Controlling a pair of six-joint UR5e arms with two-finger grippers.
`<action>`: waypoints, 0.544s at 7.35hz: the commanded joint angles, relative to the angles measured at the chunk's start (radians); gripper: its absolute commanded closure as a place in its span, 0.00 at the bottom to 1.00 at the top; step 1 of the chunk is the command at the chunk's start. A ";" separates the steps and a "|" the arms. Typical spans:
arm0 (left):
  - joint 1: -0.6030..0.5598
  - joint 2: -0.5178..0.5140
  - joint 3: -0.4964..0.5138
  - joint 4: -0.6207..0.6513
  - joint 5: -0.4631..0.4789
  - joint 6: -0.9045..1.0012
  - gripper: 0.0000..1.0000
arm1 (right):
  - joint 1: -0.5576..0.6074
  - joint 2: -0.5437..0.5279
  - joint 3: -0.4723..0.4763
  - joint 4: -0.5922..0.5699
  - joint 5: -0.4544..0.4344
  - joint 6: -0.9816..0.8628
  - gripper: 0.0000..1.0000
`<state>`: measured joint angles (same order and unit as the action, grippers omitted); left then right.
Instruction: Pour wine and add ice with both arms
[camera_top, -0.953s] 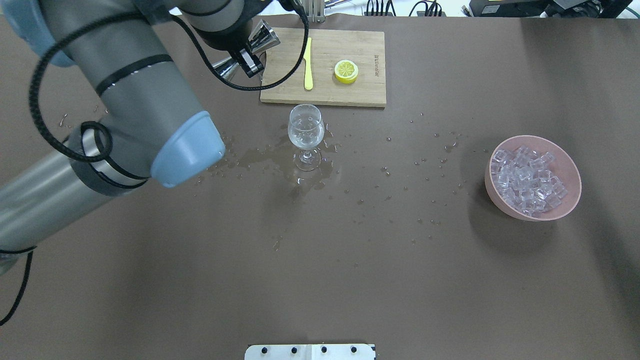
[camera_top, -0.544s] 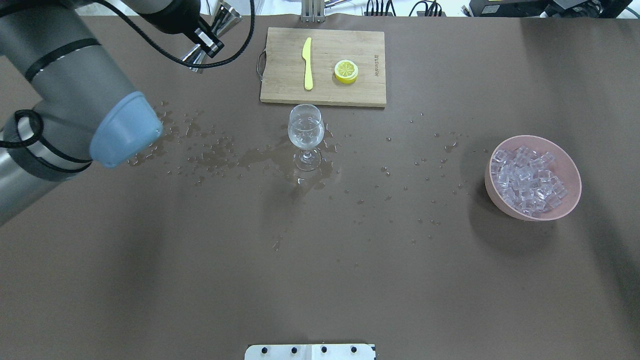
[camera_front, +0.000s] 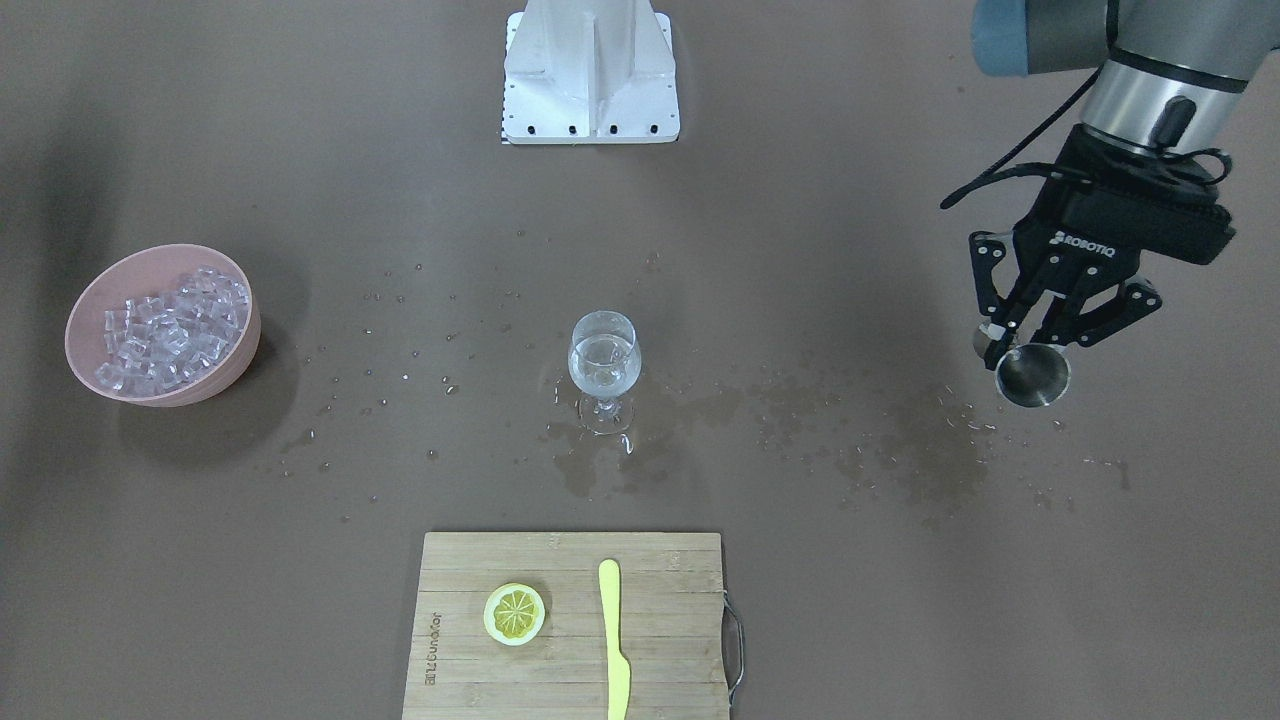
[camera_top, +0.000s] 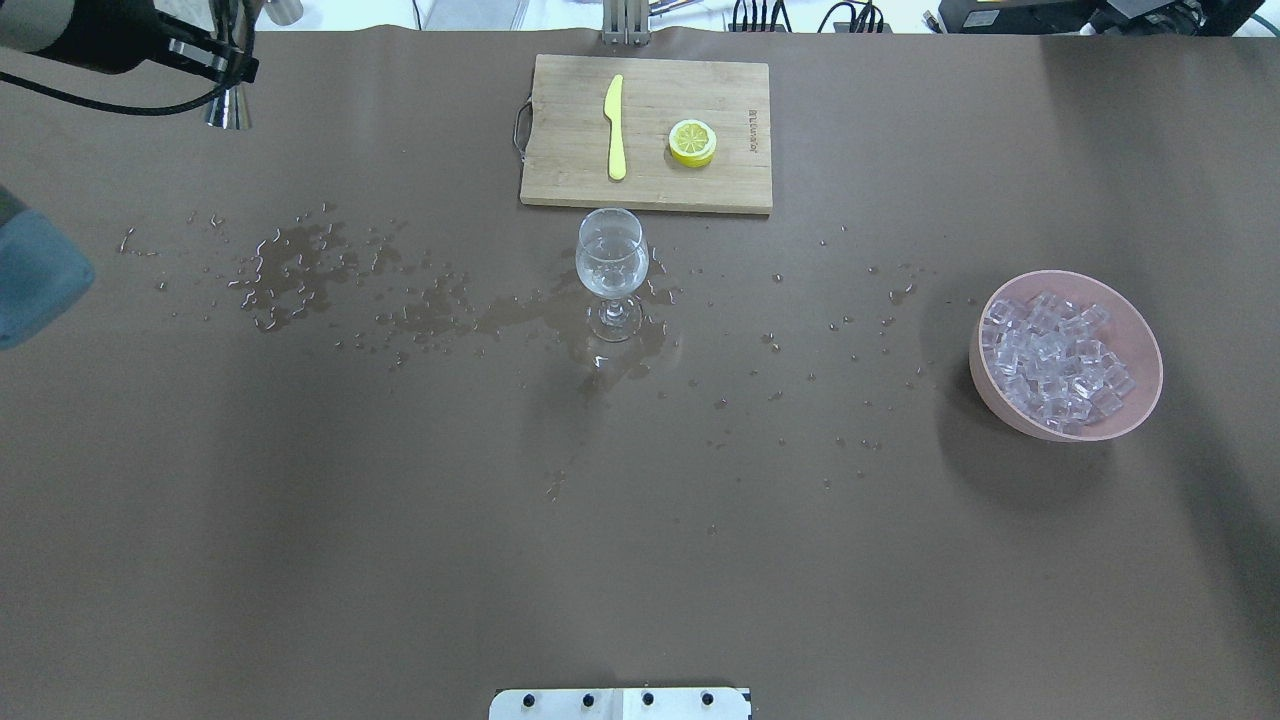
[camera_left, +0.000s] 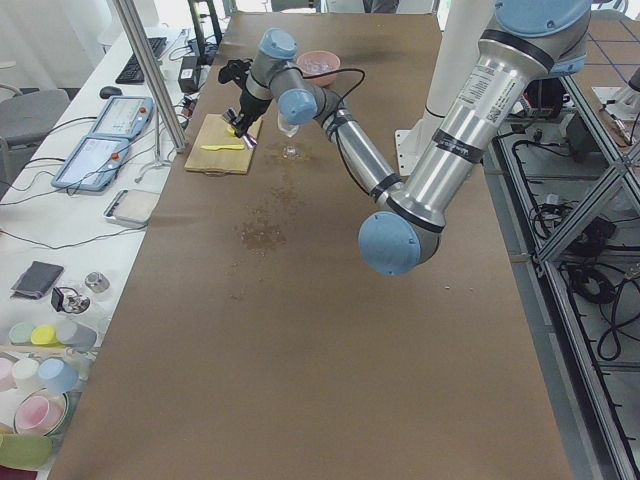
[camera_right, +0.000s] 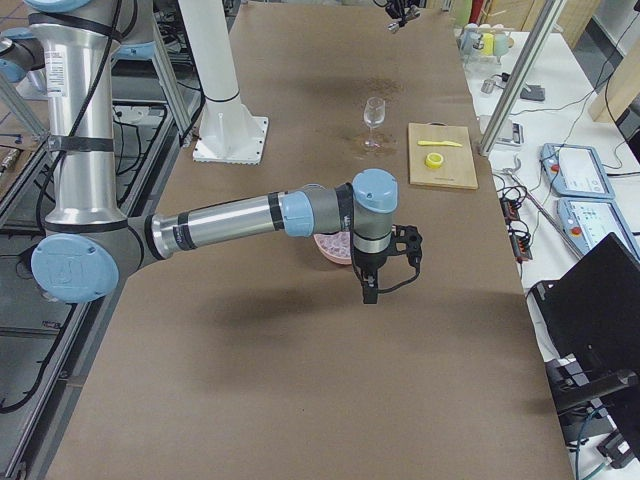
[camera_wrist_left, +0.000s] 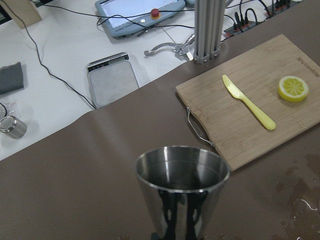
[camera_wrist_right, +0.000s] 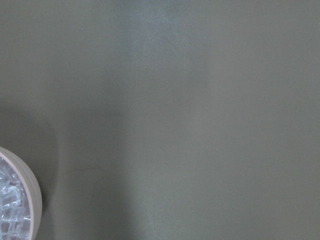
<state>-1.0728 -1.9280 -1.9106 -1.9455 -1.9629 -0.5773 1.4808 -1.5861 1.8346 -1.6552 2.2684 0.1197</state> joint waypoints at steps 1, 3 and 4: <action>-0.010 0.211 -0.001 -0.356 0.116 -0.308 1.00 | -0.001 0.000 0.003 0.000 0.000 0.000 0.00; 0.004 0.269 -0.018 -0.369 0.351 -0.468 1.00 | -0.001 0.000 0.009 0.000 0.000 0.000 0.00; 0.008 0.306 -0.018 -0.353 0.471 -0.476 1.00 | -0.001 0.000 0.011 0.000 0.000 0.000 0.00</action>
<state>-1.0707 -1.6683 -1.9247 -2.3004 -1.6311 -1.0101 1.4807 -1.5861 1.8423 -1.6551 2.2687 0.1196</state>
